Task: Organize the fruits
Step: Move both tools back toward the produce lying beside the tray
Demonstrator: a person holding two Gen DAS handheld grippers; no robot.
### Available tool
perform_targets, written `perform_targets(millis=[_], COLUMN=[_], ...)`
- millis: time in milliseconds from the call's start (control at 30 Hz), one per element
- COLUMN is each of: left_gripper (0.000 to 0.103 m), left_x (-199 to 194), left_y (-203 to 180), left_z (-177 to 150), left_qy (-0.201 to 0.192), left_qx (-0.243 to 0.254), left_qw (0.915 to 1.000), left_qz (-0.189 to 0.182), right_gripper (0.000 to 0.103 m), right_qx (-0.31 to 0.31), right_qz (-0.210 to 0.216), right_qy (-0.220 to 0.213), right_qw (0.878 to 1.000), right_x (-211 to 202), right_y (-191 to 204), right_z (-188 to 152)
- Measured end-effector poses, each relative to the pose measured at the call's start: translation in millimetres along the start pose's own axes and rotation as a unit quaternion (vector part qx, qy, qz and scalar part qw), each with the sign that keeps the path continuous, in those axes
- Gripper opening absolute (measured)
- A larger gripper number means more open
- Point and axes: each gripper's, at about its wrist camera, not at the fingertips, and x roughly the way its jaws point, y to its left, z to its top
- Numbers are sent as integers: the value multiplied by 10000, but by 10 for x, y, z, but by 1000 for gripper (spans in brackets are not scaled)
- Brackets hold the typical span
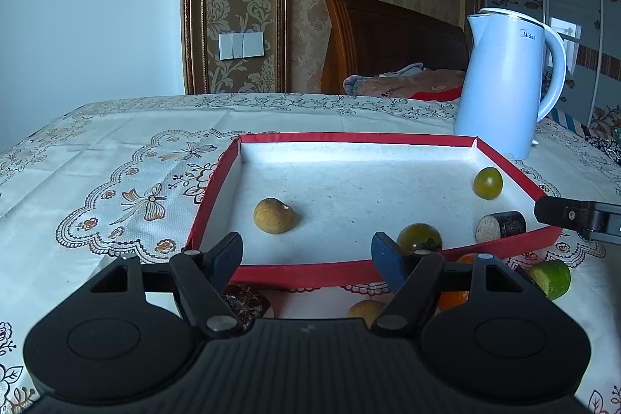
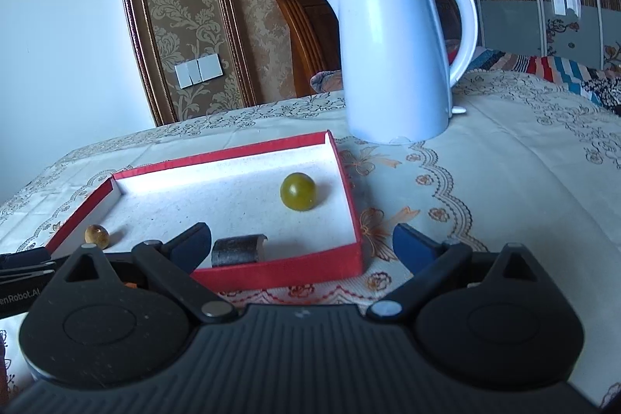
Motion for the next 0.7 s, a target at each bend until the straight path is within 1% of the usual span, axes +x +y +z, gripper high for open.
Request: perform_targets(millis=[167, 400, 467, 700], left_gripper=[73, 73, 73, 73], left_x=[-82, -165, -183, -241], left_y=[43, 223, 258, 221], left_z=[-41, -104, -111, -133], left_qy=[-33, 15, 35, -56], left_qx=[-4, -324, -419, -288], left_qw=[10000, 9994, 9989, 9994], left_qz=[-47, -145, -224, -205], right_gripper=[101, 101, 101, 101], right_qx=[45, 47, 66, 181], right_qz=[-1, -1, -8, 53], right_qy=[49, 76, 72, 191], right_qw=[10000, 10000, 10000, 9996], right_x=[3, 0, -8, -74], right_y=[-23, -20, -27, -81], right_z=[-5, -18, -22, -91])
